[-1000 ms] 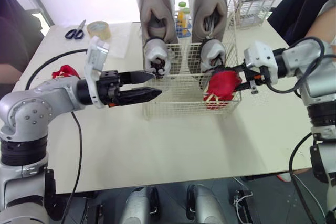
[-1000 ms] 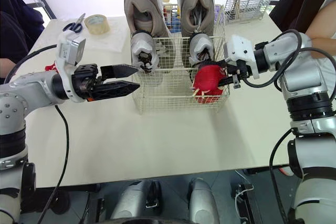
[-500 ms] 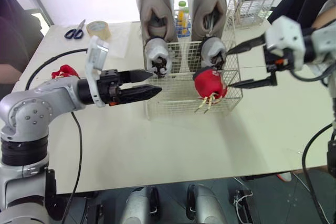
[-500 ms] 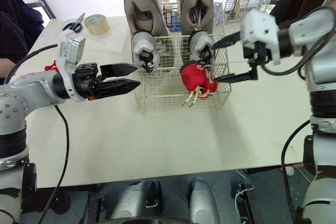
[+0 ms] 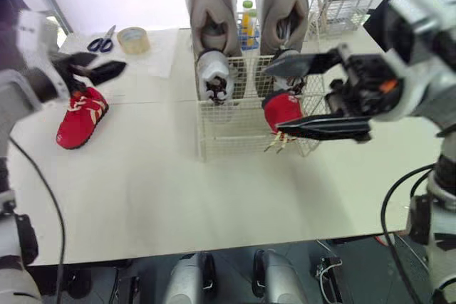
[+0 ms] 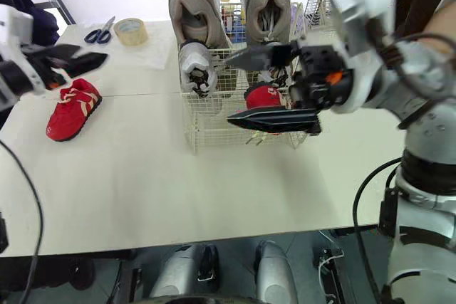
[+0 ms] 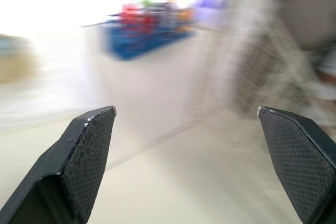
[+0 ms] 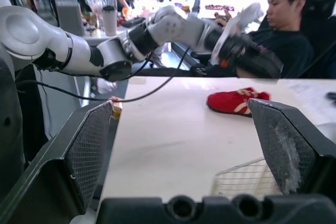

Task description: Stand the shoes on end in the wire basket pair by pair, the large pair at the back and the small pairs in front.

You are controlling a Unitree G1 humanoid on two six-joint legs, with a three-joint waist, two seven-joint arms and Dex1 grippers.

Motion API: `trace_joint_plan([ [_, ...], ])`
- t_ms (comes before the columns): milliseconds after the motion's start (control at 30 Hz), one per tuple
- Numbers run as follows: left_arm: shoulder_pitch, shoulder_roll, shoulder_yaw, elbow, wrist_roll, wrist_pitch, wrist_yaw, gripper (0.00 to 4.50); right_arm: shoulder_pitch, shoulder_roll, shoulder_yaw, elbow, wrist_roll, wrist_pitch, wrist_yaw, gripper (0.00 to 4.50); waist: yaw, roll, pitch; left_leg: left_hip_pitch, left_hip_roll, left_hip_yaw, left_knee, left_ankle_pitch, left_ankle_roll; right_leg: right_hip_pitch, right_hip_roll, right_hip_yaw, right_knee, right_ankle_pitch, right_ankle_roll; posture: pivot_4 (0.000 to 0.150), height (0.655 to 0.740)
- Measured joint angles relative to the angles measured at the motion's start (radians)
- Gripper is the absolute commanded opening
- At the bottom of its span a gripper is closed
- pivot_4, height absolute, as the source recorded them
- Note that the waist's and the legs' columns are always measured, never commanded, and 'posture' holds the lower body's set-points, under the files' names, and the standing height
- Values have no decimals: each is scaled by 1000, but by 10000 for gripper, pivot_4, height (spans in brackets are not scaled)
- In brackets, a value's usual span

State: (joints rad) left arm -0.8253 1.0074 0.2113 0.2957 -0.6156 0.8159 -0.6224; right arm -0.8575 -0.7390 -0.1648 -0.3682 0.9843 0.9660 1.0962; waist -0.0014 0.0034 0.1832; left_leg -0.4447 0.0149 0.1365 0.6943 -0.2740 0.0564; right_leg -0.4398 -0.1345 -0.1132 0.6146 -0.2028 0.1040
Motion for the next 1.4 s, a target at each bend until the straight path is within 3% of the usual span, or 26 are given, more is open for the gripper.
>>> trace_joint_plan([
  [233,-188,10,-108,525,312,-210,103,45000,18,44,37,-2,-29,-75,-67,44607,6,-1,0,0,1,1,0,1,1,0,2,0,0,0,0,1500,7400],
  [467,-276,-61,-109,888,435,-387,173,45000,18,45,38,-4,-27,-97,-100,44607,12,-5,0,0,1,1,0,1,1,0,1,0,0,0,1,1500,7400],
  [933,-294,-159,-69,1032,521,-495,270,45000,19,10,35,-30,4,-86,-165,44607,10,-6,0,0,1,1,0,1,2,0,1,0,1,0,1,1500,7400],
  [1033,-287,-174,-52,1038,527,-498,291,36798,21,5,34,-40,10,-86,-180,44979,10,-6,0,0,1,1,0,1,2,0,1,0,1,0,1,1500,7400],
  [1267,-285,-207,-22,1045,542,-493,304,1102,27,-16,34,-41,15,-86,-203,44979,5,-6,0,0,1,1,1,1,2,0,1,0,2,0,1,1500,7400],
  [1400,-285,-216,0,1047,543,-493,318,443,27,-22,34,-41,14,-86,-208,44979,4,-6,0,0,2,1,1,1,2,0,1,0,3,0,1,1500,7400],
])
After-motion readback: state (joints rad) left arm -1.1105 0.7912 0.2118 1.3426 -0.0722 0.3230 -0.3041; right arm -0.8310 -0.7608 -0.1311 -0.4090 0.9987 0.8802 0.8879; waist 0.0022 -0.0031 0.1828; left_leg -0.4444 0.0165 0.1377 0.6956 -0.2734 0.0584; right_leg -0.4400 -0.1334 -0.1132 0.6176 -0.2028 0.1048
